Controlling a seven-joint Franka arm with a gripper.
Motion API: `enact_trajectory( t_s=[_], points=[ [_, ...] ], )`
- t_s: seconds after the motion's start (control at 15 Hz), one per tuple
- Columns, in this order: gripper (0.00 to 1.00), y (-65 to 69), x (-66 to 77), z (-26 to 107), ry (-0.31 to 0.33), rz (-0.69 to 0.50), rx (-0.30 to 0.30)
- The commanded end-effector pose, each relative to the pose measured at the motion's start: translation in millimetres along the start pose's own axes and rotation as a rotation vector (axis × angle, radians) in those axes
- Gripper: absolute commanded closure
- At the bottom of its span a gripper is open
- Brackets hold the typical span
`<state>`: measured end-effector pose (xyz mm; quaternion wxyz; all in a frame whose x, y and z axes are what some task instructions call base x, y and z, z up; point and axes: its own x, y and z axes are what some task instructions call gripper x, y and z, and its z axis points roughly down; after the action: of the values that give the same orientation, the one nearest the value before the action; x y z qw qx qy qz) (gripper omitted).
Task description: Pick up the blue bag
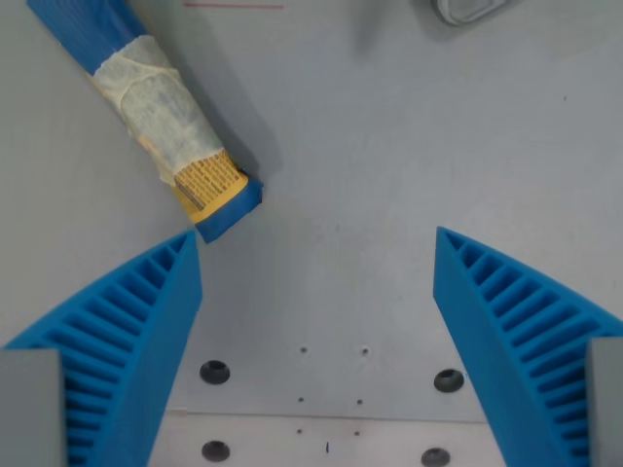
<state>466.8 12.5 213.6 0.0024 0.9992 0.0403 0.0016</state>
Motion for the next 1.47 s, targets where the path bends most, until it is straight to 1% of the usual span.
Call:
enact_trajectory(
  t_s=[0.07,0.87,1.47],
  points=[
    [0.00,4.7,-3.0,6.8,0.096,-0.082,-0.025],
    [0.00,6.7,1.3,26.9,0.104,-0.134,-0.029],
    [0.00,7.7,4.0,39.1,0.103,-0.164,-0.034]
  ],
)
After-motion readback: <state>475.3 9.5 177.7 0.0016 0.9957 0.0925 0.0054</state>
